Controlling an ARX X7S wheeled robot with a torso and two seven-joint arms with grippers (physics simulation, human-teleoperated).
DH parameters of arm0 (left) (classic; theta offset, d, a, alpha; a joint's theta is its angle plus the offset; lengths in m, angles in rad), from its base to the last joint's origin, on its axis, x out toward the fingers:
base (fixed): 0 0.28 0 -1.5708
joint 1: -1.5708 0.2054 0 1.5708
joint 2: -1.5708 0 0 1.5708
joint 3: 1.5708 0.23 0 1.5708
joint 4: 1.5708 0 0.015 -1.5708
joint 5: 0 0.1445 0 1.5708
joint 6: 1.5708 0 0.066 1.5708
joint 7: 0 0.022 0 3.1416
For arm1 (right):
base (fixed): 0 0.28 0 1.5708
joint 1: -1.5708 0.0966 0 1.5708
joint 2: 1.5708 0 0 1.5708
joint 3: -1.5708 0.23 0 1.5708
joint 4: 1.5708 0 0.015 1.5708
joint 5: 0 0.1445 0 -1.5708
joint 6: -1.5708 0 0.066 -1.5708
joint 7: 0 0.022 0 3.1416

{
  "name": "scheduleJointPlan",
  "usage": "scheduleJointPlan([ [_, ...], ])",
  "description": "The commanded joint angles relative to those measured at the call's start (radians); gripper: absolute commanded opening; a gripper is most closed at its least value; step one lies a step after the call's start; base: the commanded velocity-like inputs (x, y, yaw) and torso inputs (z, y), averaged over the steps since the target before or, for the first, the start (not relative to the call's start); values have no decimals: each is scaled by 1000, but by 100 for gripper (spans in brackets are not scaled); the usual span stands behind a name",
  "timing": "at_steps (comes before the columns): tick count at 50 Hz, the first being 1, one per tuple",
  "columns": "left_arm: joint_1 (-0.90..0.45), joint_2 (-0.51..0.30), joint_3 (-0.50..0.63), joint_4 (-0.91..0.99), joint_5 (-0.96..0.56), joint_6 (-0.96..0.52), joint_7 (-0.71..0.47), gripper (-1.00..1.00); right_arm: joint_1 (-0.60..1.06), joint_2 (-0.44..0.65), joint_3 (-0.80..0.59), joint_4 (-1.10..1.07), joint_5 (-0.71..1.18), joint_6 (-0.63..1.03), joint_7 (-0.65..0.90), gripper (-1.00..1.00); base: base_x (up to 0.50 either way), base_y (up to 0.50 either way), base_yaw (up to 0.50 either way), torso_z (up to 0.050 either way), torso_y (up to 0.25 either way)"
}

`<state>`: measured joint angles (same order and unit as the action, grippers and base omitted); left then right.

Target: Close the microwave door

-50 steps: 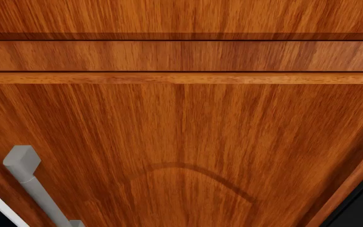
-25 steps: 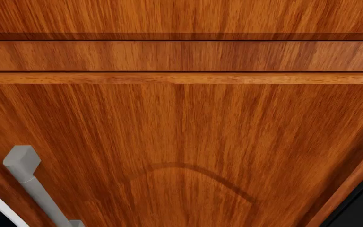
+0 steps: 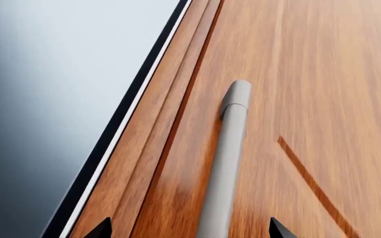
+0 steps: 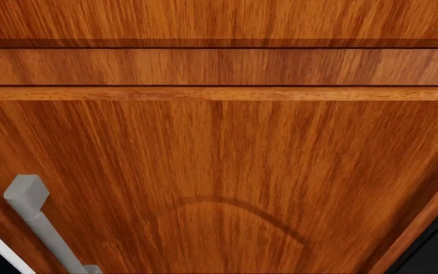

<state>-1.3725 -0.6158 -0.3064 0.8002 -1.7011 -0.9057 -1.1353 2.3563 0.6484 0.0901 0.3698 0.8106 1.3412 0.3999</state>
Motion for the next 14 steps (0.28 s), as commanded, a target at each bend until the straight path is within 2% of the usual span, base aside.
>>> scheduleJointPlan([
  [1,2,-5,4,2,1,3,-1,100,0,9,-71,64,-9,14,33,100,0,0,0,0,0],
  [6,2,-7,4,1,3,4,0,100,0,-13,-39,59,-49,16,40,100,0,0,0,0,0],
  [14,-1,-10,7,-1,4,8,-1,100,0,21,-11,194,246,20,330,100,0,0,0,0,0],
])
